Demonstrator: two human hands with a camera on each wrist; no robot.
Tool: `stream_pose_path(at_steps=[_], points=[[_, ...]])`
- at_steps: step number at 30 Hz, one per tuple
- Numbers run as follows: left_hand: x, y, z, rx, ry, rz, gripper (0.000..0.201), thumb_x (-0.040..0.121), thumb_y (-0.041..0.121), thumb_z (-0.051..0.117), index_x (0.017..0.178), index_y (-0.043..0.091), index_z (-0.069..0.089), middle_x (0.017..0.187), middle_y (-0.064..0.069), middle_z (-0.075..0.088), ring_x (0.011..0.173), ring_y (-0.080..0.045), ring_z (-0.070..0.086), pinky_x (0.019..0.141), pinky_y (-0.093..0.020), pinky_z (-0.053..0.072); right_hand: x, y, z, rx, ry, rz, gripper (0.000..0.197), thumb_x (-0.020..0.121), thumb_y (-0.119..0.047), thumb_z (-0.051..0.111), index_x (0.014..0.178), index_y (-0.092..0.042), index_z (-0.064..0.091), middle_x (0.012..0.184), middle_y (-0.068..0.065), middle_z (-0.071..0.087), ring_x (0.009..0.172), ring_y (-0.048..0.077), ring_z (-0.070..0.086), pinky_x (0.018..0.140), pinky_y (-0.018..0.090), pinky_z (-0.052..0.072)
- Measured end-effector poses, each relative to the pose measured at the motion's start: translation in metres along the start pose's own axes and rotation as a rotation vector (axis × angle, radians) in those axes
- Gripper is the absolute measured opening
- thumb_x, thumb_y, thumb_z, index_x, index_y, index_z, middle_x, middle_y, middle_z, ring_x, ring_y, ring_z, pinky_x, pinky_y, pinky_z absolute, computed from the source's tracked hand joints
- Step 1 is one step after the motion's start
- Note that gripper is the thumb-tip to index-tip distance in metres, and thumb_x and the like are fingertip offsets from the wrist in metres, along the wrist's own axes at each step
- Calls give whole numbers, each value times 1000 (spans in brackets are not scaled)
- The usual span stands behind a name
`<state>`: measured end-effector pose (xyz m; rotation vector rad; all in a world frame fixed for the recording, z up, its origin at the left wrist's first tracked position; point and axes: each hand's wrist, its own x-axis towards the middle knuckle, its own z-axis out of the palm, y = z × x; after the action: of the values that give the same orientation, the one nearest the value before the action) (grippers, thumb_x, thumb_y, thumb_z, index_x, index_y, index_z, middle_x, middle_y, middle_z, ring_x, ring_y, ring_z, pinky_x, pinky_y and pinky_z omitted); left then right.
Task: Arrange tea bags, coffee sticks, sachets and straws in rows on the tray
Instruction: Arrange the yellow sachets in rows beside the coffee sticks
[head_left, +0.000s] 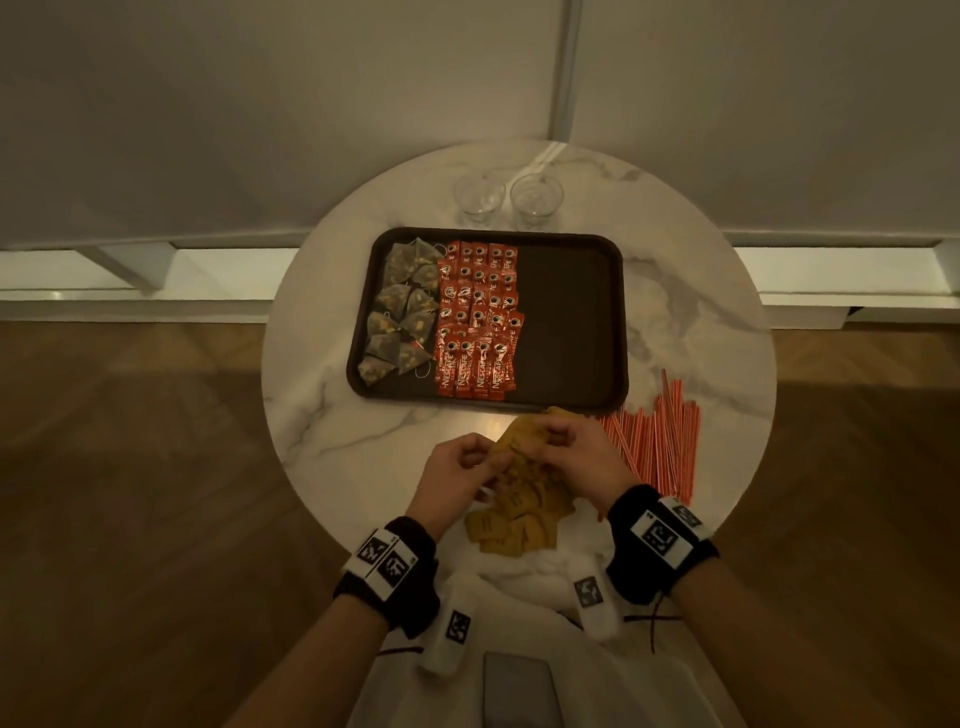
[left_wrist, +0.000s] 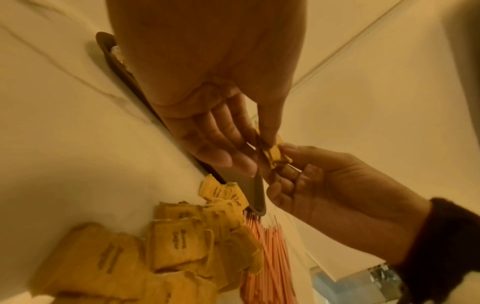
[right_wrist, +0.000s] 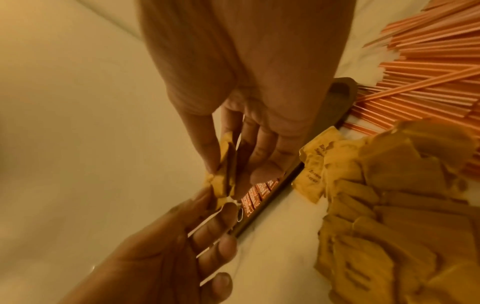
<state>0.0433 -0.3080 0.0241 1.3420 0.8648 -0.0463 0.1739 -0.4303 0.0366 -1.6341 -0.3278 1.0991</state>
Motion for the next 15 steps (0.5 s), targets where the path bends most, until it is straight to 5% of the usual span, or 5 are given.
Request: stream_pose_path(at_steps=[6,9,12,15], points=[[-4,-27,-13,226,36,19,16,92,22,64,91,7,70,86,-7,75,71,-18,69,57,-18,47,-3,28,-17,-128,55,48,23,86,-10,71,109,-10,71,100,3,73,89,11,70,76,21,57],[-3,-54,-27,555,101,43,7,86,19,69,93,18,70,94,2,71,79,-12,64,70,-22,48,-14,46,-37,-205,95,95,19,88,-10,69,107,-9,71,82,3,71,57,2,63,51,17,51],[-5,-82,-27,749,-15,89,51,80,30,77,126,25,56,128,2,54,111,-15,53,93,-29,45,-28,64,-53,-288,74,133,14,88,-8,69,101,-7,71,73,2,68,50,1,58,47,17,46],[-4,-92,-11,965,-138,227,98,70,49,80,149,34,23,152,1,24,133,-19,28,107,-38,35,-39,77,-61,-381,2,177,13,87,-7,70,98,-13,71,71,-1,70,52,0,61,48,17,46]])
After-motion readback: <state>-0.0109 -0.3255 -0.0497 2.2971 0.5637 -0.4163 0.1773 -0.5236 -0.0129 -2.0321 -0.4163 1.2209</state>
